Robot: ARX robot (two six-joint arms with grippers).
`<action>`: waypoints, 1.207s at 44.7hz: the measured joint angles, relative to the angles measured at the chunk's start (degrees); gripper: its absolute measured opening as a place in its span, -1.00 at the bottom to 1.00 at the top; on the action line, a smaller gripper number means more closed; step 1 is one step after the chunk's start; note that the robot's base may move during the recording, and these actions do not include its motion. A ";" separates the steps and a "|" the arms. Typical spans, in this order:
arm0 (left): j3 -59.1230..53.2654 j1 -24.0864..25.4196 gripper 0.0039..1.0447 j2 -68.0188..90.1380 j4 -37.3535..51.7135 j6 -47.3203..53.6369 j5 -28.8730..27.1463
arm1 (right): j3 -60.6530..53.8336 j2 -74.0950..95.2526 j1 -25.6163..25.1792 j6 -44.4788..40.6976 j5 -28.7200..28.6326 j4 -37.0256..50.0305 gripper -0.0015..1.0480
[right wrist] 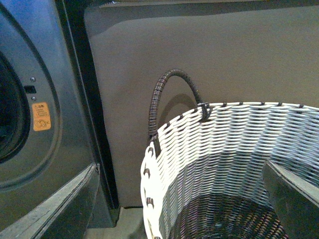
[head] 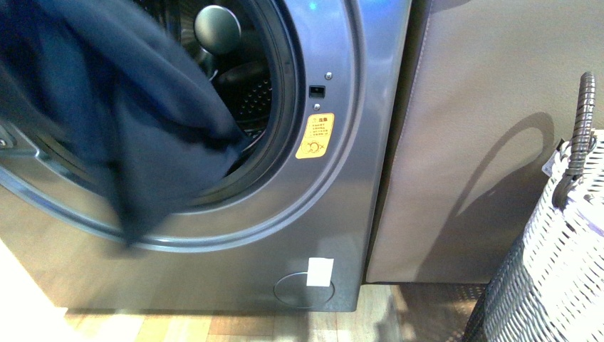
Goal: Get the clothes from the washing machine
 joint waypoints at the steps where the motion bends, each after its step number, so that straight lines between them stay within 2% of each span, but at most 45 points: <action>1: 0.72 -0.35 -0.80 -0.20 -0.35 0.00 -0.09 | 0.00 0.00 0.00 -0.02 0.00 0.00 0.86; 19: 13.09 -7.30 -0.80 1.03 -6.78 -1.14 -1.77 | 0.00 0.00 0.00 -0.02 0.00 0.00 0.86; 37: 37.77 -16.96 -0.80 13.44 -21.27 0.31 -5.73 | 0.00 0.00 0.00 0.00 0.00 0.00 0.86; 54: 51.84 -20.83 -0.80 21.77 -29.57 1.49 -7.21 | 0.00 0.00 0.00 0.00 0.02 0.00 0.86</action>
